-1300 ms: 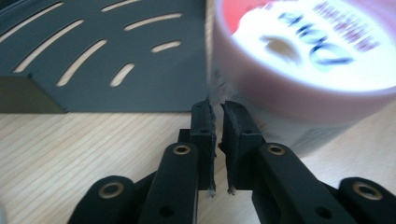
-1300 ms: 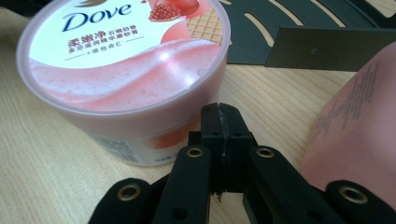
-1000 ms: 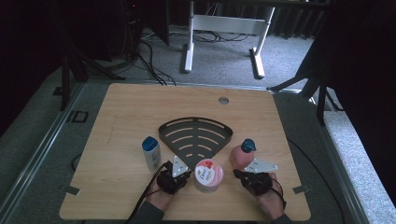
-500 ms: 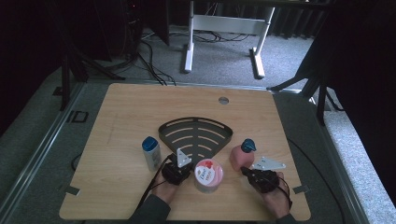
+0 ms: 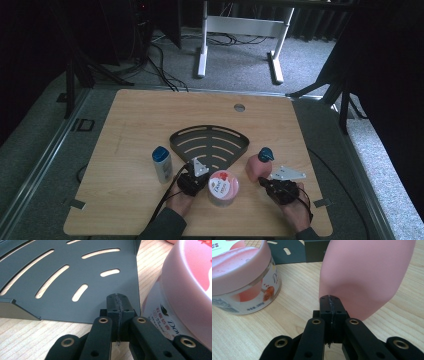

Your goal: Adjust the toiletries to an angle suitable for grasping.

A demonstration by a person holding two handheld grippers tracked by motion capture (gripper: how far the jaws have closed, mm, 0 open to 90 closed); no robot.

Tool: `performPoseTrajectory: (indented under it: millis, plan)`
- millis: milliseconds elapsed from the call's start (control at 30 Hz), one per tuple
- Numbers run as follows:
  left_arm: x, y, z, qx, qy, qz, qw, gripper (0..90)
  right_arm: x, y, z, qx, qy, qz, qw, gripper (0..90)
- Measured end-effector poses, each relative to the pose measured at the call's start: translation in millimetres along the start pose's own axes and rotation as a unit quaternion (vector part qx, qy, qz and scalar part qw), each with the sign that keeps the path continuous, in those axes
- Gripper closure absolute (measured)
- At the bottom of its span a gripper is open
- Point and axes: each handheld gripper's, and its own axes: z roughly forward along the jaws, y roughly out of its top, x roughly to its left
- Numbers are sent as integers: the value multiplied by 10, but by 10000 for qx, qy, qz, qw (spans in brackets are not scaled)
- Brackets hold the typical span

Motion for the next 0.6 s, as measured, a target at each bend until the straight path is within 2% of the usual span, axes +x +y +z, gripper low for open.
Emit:
performPoseTrajectory:
  millis: [333,600]
  plan:
    - [-3,11,-5,67,-6,102,9999,900,-55,94,97,28,-9,-126,9999,900]
    - [-7,10,-7,73,-32,121,9999,900,-155,158,166,59,-57,-121,9999,900]
